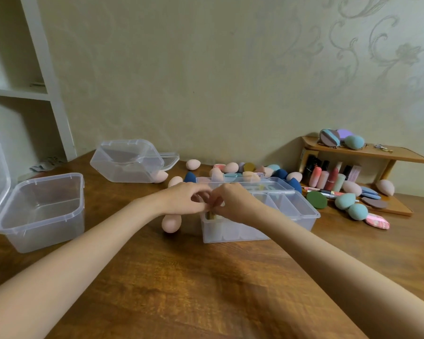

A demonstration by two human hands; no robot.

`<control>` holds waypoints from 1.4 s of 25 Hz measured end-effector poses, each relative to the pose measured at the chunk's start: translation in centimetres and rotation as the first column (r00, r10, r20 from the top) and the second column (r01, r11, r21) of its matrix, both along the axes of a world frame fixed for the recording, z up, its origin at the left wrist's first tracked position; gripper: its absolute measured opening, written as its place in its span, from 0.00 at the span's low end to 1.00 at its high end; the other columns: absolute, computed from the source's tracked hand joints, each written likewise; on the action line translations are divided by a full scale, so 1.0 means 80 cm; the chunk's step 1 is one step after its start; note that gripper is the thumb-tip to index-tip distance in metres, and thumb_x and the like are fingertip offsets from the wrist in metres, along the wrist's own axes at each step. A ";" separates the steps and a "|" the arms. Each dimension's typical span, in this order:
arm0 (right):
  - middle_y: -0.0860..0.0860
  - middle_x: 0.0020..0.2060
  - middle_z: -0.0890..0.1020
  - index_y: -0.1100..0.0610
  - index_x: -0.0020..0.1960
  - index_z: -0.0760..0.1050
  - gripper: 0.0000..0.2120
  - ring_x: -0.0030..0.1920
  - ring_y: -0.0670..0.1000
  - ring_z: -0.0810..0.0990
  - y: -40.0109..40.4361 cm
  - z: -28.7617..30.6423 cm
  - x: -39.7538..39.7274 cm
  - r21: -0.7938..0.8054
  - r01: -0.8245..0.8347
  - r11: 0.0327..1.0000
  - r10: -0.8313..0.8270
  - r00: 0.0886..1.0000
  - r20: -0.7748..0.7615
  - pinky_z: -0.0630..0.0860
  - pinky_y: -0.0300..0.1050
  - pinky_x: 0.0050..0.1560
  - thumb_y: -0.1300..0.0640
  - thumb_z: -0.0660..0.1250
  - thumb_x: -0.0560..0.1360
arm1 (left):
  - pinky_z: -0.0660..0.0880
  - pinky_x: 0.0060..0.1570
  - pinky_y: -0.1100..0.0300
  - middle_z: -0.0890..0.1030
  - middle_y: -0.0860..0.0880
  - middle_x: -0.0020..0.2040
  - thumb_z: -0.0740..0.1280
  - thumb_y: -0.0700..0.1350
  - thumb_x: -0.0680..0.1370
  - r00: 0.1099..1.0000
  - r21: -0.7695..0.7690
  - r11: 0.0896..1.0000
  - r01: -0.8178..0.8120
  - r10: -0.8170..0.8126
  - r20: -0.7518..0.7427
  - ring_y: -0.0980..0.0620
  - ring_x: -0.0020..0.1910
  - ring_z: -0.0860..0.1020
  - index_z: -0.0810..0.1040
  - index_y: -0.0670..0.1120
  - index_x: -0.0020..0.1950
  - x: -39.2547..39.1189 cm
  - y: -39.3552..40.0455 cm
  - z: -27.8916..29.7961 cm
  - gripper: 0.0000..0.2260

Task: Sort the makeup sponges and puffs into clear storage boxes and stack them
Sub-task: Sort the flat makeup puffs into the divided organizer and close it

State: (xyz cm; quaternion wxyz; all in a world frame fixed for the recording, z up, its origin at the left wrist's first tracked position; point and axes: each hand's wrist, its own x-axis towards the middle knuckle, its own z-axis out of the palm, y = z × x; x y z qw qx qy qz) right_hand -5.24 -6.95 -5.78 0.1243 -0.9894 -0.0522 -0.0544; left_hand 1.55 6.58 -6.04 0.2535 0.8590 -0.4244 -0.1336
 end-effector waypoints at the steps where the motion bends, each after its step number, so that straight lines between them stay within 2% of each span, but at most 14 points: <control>1: 0.57 0.52 0.83 0.61 0.55 0.81 0.12 0.47 0.54 0.81 -0.001 0.005 0.002 -0.020 -0.021 1.000 0.021 1.000 -0.018 0.75 0.36 0.47 0.58 0.63 0.77 | 0.74 0.52 0.60 0.79 0.53 0.50 0.64 0.45 0.77 0.999 0.061 0.998 0.008 -0.010 0.039 0.53 0.51 0.76 0.77 0.50 0.59 0.007 0.001 0.002 0.11; 4: 0.55 0.51 0.83 0.59 0.53 0.83 0.11 0.41 0.47 0.78 -0.024 0.031 0.026 -0.010 0.005 1.000 -0.005 1.000 0.027 0.67 0.24 0.34 0.57 0.64 0.77 | 0.75 0.53 0.56 0.81 0.53 0.51 0.65 0.47 0.76 0.989 0.102 0.995 0.018 -0.032 0.141 0.54 0.49 0.77 0.82 0.53 0.53 0.026 -0.001 0.006 0.08; 6: 0.55 0.51 0.84 0.59 0.52 0.83 0.10 0.48 0.51 0.80 -0.060 0.046 0.057 0.111 0.132 0.985 -0.144 0.984 0.109 0.65 0.26 0.32 0.60 0.64 0.76 | 0.72 0.49 0.64 0.78 0.54 0.50 0.66 0.46 0.76 0.985 -0.015 1.000 0.001 0.002 0.172 0.57 0.46 0.75 0.82 0.52 0.52 0.034 -0.005 0.008 0.07; 8: 0.57 0.52 0.84 0.60 0.53 0.83 0.12 0.51 0.55 0.80 -0.102 0.049 0.094 0.144 0.262 0.954 -0.278 0.955 0.105 0.67 0.30 0.34 0.63 0.62 0.75 | 0.69 0.43 0.70 0.77 0.52 0.50 0.67 0.46 0.76 0.982 -0.080 0.997 -0.011 0.026 0.190 0.59 0.41 0.73 0.82 0.50 0.54 0.046 -0.011 0.010 0.08; 11: 0.57 0.58 0.81 0.61 0.58 0.80 0.14 0.57 0.56 0.78 -0.148 0.037 0.147 -0.022 0.417 0.909 -0.418 0.907 -0.047 0.71 0.38 0.42 0.63 0.60 0.76 | 0.69 0.39 0.73 0.76 0.51 0.50 0.68 0.48 0.75 0.989 0.005 0.999 0.039 -0.039 0.140 0.60 0.38 0.73 0.80 0.49 0.55 0.063 -0.021 0.006 0.09; 14: 0.58 0.63 0.76 0.61 0.65 0.73 0.18 0.64 0.58 0.74 -0.160 0.015 0.182 -0.306 0.432 0.848 -0.502 0.841 -0.204 0.67 0.44 0.56 0.53 0.58 0.79 | 0.69 0.35 0.77 0.79 0.50 0.48 0.69 0.48 0.75 0.995 0.025 0.998 0.061 -0.062 0.084 0.61 0.36 0.73 0.80 0.50 0.52 0.080 -0.025 -0.002 0.08; 16: 0.59 0.66 0.72 0.62 0.67 0.68 0.19 0.67 0.60 0.70 -0.161 0.003 0.195 -0.348 0.407 0.845 -0.510 0.808 -0.293 0.63 0.49 0.67 0.53 0.53 0.81 | 0.69 0.35 0.76 0.78 0.53 0.42 0.69 0.48 0.75 0.997 -0.017 0.997 0.072 -0.071 0.042 0.64 0.34 0.73 0.80 0.52 0.50 0.084 -0.024 -0.007 0.06; 19: 0.59 0.60 0.76 0.64 0.62 0.71 0.15 0.61 0.60 0.73 -0.173 -0.005 0.203 -0.397 0.388 0.832 -0.502 0.831 -0.239 0.66 0.49 0.64 0.58 0.55 0.80 | 0.69 0.35 0.74 0.75 0.57 0.37 0.69 0.48 0.74 0.996 -0.039 0.996 0.083 -0.081 0.047 0.65 0.33 0.72 0.79 0.53 0.48 0.089 -0.026 -0.012 0.04; 21: 0.57 0.46 0.78 0.64 0.55 0.76 0.12 0.48 0.58 0.75 -0.182 -0.006 0.201 -0.345 0.397 0.851 -0.471 0.867 -0.164 0.71 0.46 0.48 0.59 0.58 0.78 | 0.68 0.35 0.74 0.76 0.57 0.38 0.69 0.48 0.74 0.995 -0.036 0.996 0.078 -0.076 0.058 0.64 0.33 0.71 0.79 0.53 0.48 0.089 -0.026 -0.012 0.04; 23: 0.56 0.38 0.75 0.66 0.52 0.77 0.12 0.41 0.56 0.73 -0.189 0.003 0.188 -0.296 0.407 0.864 -0.445 0.892 -0.074 0.68 0.43 0.36 0.60 0.59 0.78 | 0.68 0.35 0.74 0.76 0.57 0.38 0.69 0.48 0.75 0.996 -0.024 0.997 0.073 -0.072 0.055 0.63 0.33 0.71 0.79 0.53 0.49 0.087 -0.027 -0.011 0.04; 26: 0.61 0.46 0.79 0.67 0.52 0.79 0.13 0.46 0.60 0.77 -0.182 0.029 0.162 -0.186 0.376 0.908 -0.339 0.919 0.201 0.69 0.43 0.46 0.65 0.57 0.76 | 0.70 0.38 0.73 0.76 0.57 0.39 0.68 0.48 0.76 0.999 -0.012 1.000 0.026 -0.026 0.045 0.61 0.37 0.74 0.78 0.53 0.51 0.079 -0.025 -0.012 0.05; 28: 0.57 0.47 0.81 0.65 0.51 0.81 0.13 0.45 0.57 0.79 -0.157 0.049 0.124 0.026 0.312 0.950 -0.304 0.896 0.323 0.68 0.37 0.41 0.68 0.59 0.74 | 0.72 0.44 0.70 0.77 0.56 0.43 0.67 0.47 0.76 1.000 -0.076 0.997 -0.027 0.027 0.006 0.60 0.42 0.76 0.77 0.53 0.51 0.069 -0.021 -0.010 0.05; 31: 0.50 0.34 0.82 0.60 0.47 0.83 0.12 0.29 0.42 0.78 -0.103 0.064 0.055 0.318 0.144 0.937 -0.228 0.943 0.244 0.71 0.26 0.34 0.69 0.62 0.71 | 0.74 0.56 0.62 0.80 0.52 0.51 0.67 0.44 0.76 0.996 -0.121 0.991 -0.050 0.040 -0.083 0.55 0.53 0.77 0.75 0.56 0.46 0.050 -0.013 -0.003 0.06; 35: 0.54 0.40 0.84 0.56 0.48 0.81 0.08 0.37 0.50 0.81 -0.043 0.049 0.003 0.234 0.111 0.966 -0.130 0.989 0.065 0.82 0.48 0.47 0.63 0.68 0.71 | 0.73 0.56 0.59 0.76 0.54 0.56 0.66 0.49 0.76 1.000 0.146 0.989 -0.017 0.017 0.005 0.54 0.56 0.74 0.77 0.57 0.53 0.016 -0.013 0.002 0.07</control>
